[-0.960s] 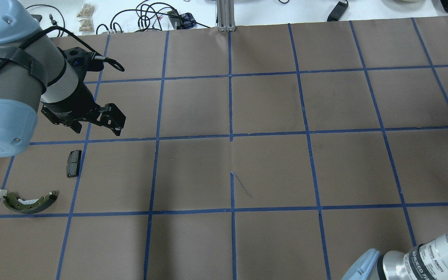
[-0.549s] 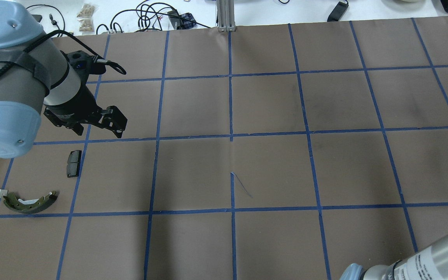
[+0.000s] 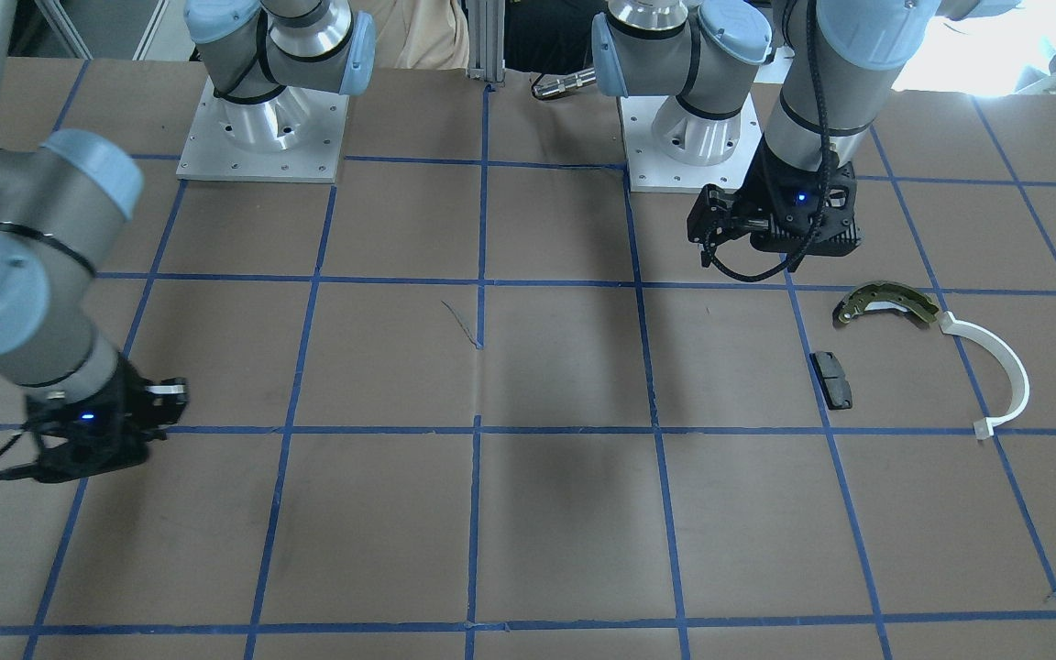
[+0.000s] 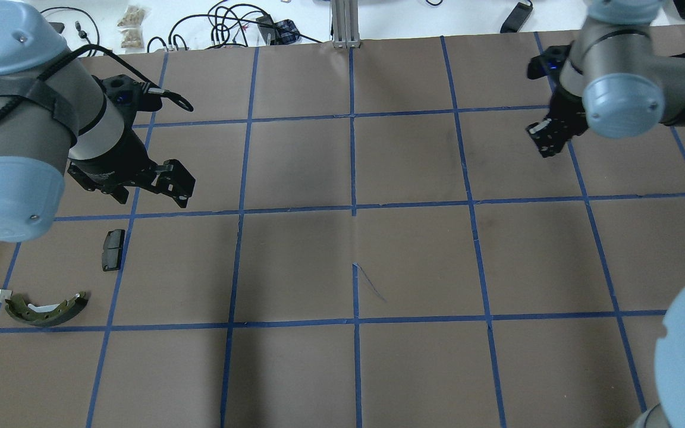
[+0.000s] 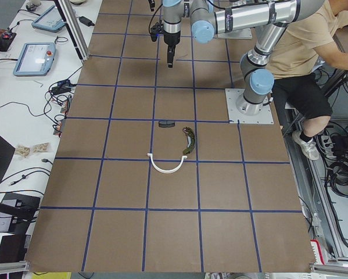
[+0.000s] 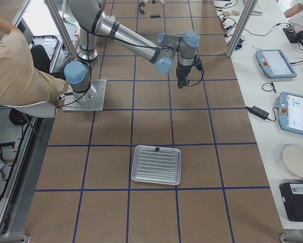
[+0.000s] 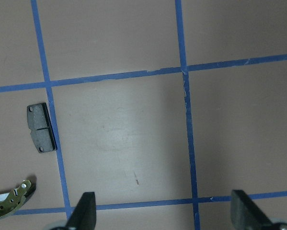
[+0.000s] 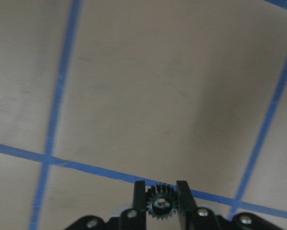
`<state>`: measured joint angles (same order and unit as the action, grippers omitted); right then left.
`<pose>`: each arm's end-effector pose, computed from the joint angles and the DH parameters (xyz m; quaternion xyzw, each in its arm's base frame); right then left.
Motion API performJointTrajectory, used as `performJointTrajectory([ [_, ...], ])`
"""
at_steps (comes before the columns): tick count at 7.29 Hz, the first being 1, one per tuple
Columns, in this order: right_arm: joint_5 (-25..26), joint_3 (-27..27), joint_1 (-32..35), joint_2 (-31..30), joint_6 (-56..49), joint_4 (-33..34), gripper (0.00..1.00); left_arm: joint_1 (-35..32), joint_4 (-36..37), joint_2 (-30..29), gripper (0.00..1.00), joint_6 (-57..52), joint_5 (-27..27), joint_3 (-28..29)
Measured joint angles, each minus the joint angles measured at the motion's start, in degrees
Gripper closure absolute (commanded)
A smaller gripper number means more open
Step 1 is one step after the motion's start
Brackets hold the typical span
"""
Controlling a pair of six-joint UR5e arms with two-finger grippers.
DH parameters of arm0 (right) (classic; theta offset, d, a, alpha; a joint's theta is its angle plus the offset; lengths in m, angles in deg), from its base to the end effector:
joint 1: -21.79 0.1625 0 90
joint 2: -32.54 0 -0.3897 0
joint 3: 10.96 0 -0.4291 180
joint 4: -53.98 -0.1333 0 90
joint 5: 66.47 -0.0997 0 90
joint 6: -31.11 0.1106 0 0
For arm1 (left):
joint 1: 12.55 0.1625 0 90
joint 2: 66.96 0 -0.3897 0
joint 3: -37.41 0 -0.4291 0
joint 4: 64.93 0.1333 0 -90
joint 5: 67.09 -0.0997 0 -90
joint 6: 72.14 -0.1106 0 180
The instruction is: Place bearing gear from tray to pile
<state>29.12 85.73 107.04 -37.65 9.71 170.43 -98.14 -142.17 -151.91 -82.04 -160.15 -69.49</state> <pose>0.0711 -0.6237 0.2275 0.1446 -0.9883 -0.0115 0.0474 -0.0896 -0.4954 0.3537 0.0477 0.9985 -0.0046 0.0275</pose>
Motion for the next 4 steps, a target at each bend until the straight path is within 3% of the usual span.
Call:
performJointTrajectory([
  [4, -3.99, 0.75, 24.02, 1.4, 32.99, 0.72, 1.0, 0.07, 0.62, 0.3, 0.0, 0.05, -0.14, -1.46],
])
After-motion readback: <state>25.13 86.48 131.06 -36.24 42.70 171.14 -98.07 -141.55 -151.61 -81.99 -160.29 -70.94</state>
